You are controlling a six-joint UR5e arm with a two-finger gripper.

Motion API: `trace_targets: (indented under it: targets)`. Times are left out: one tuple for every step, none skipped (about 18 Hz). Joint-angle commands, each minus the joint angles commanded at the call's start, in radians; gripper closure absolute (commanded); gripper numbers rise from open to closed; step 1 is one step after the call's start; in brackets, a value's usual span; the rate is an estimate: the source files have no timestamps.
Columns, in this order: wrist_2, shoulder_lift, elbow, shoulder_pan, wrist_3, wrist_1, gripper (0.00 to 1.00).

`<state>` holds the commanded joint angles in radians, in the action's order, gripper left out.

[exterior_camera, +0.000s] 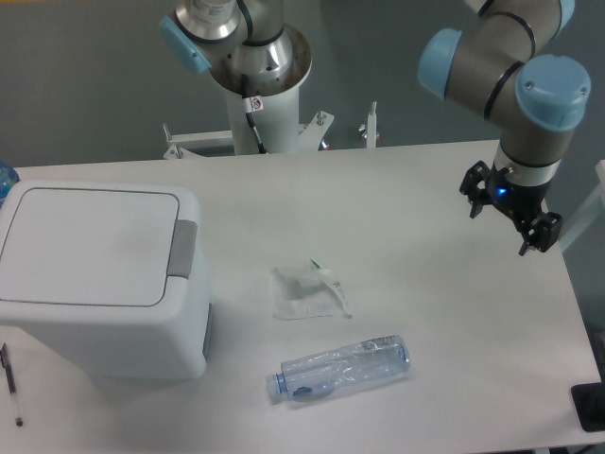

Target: Open the trash can

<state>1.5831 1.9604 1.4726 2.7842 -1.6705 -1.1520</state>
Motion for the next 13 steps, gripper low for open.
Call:
trace_targets:
  targets:
    - [-0.002,0.000,0.000,0.000,0.000,0.000,0.00]
    - [-0.003,0.000,-0.002,0.002,0.000,0.000,0.00]
    - [-0.003,-0.002,-0.006,0.002,0.000,-0.003,0.00]
    - [-0.003,-0.002,-0.006,0.002,0.000,-0.003,0.00]
    - [-0.002,-0.002,-0.006,0.002,0.000,-0.003,0.00]
    - [-0.002,-0.002,-0.006,0.002,0.000,-0.003,0.00]
    - [-0.002,-0.002,-0.006,0.002,0.000,-0.003,0.00]
    - [-0.003,-0.002,-0.005,0.003,-0.003,-0.003,0.00]
    - [-0.005,-0.002,-0.009,0.003,0.000,-0.006,0.00]
    - [-0.005,-0.002,-0.011,0.003,0.002,-0.014,0.00]
    - [-0.005,-0.002,-0.012,0.003,0.002,-0.017,0.00]
    - [-0.005,-0.002,-0.012,0.003,0.000,-0.018,0.00]
    - [-0.005,-0.002,-0.012,0.003,0.002,-0.017,0.00]
